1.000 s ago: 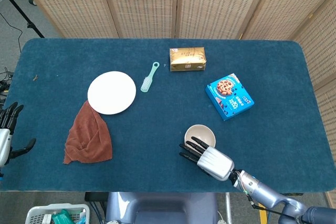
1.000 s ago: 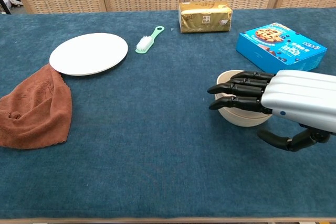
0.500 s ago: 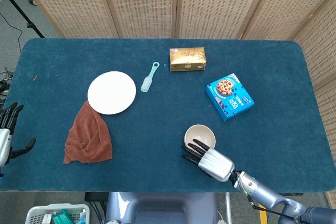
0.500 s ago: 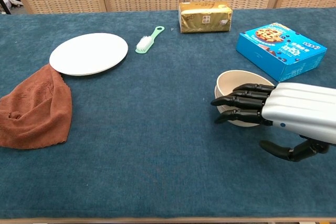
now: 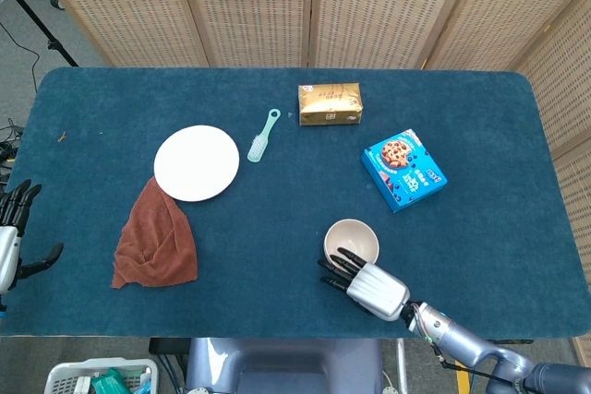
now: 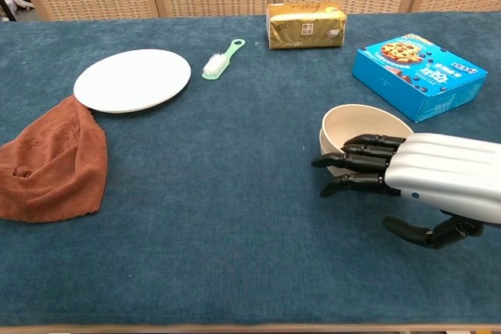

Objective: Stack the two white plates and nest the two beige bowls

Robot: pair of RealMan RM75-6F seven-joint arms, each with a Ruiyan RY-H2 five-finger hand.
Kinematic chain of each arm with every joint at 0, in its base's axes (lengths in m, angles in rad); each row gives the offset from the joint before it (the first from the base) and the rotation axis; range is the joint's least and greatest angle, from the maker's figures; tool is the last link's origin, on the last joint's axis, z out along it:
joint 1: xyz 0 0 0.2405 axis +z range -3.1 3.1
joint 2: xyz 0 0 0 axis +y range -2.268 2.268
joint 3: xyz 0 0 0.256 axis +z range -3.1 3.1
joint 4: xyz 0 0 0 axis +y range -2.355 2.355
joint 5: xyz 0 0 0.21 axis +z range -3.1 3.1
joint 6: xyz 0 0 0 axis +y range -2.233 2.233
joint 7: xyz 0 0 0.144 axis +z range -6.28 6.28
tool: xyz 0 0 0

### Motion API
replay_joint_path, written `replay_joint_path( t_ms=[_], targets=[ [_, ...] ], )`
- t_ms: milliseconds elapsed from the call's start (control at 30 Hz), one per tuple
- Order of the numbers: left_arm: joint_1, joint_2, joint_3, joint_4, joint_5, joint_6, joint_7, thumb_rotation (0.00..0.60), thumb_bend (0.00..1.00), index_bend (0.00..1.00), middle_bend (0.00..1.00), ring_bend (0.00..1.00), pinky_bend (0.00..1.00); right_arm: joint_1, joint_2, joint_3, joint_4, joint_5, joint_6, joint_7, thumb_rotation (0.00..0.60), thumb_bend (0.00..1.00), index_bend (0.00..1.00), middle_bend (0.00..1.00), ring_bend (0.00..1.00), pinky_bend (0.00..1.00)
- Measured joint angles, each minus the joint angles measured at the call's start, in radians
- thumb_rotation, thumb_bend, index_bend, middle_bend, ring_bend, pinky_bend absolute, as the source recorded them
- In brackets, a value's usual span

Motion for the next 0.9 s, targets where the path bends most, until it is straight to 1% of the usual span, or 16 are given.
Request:
replay_joint_path(
  t_ms=[167, 333, 433, 633, 900],
  targets=[
    [0.000, 0.001, 0.000, 0.000, 0.001, 0.000, -0.001, 0.600, 0.27, 0.00, 0.00, 0.00, 0.00, 0.003, -0.003, 0.001, -0.001, 0.005, -0.007, -0.004, 0.600, 0.62, 0.15, 0.01, 0.00, 0.00],
    [0.000, 0.001, 0.001, 0.000, 0.001, 0.000, -0.003, 0.600, 0.27, 0.00, 0.00, 0.00, 0.00, 0.005, -0.001, 0.000, -0.005, 0.009, -0.018, -0.012, 0.600, 0.62, 0.11, 0.00, 0.00, 0.00],
    [0.000, 0.000, 0.002, 0.000, 0.003, -0.001, -0.001, 0.600, 0.27, 0.00, 0.00, 0.00, 0.00, 0.010, 0.000, 0.003, -0.011, 0.021, -0.044, -0.026, 0.600, 0.62, 0.09, 0.00, 0.00, 0.00],
    [0.001, 0.001, 0.000, 0.000, 0.000, 0.000, -0.003, 0.600, 0.27, 0.00, 0.00, 0.00, 0.00, 0.022, 0.006, 0.016, -0.039, 0.063, -0.094, -0.064, 0.600, 0.62, 0.09, 0.00, 0.00, 0.00],
    [0.000, 0.001, 0.001, 0.001, 0.001, -0.002, -0.004, 0.600, 0.27, 0.00, 0.00, 0.00, 0.00, 0.023, 0.016, 0.022, -0.060, 0.066, -0.086, -0.077, 0.600, 0.62, 0.08, 0.00, 0.00, 0.00]
  ],
)
